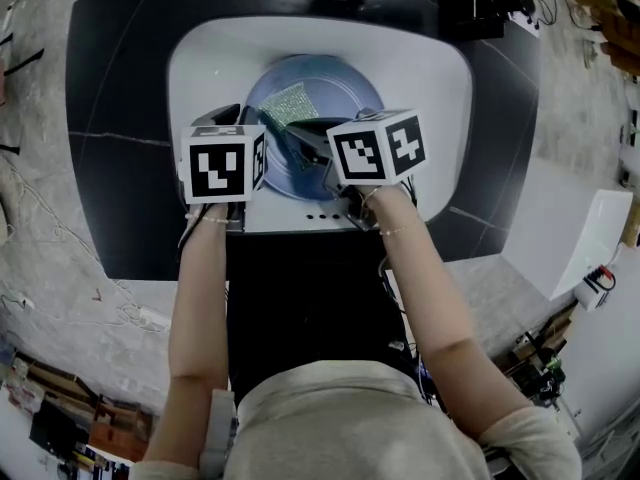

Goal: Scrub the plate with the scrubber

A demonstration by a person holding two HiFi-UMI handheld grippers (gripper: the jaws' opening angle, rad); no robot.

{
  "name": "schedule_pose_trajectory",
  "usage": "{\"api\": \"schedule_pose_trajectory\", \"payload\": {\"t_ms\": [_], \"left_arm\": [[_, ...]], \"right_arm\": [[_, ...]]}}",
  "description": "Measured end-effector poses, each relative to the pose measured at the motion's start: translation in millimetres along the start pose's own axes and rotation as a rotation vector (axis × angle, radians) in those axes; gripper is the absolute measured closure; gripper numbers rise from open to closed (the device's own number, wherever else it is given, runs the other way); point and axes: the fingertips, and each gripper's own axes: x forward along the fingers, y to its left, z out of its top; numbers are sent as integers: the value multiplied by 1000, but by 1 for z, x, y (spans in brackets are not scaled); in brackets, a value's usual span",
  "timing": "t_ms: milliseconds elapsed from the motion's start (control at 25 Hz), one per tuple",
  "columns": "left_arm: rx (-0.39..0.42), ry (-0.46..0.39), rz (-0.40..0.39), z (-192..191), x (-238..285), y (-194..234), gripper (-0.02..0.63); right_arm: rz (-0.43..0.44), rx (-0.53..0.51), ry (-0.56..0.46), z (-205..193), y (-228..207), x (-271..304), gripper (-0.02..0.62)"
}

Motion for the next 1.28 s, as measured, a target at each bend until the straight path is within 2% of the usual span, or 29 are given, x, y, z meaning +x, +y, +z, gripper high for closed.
{"api": "schedule_pose_trajectory", "payload": {"t_ms": [200, 400, 640, 880, 1080, 1280], "left_arm": [[-7, -44, 58, 8, -11, 9, 569], [-69, -134, 54, 27, -36, 10, 569], [-69, -238, -50, 54, -72, -18, 571], [-59, -372, -256, 78, -115, -62, 571], [-33, -460, -281, 97, -149, -76, 571], [-46, -548, -304, 114, -187, -90, 572]], "right_arm": [[21, 2, -71, 10, 4, -12, 572], [52, -40, -167, 23, 18, -36, 572], [69, -45, -293, 38, 36, -74, 572], [86, -93, -372, 48, 52, -107, 572], [107, -122, -467, 65, 74, -141, 572], [105, -186, -515, 70, 94, -170, 574]]}}
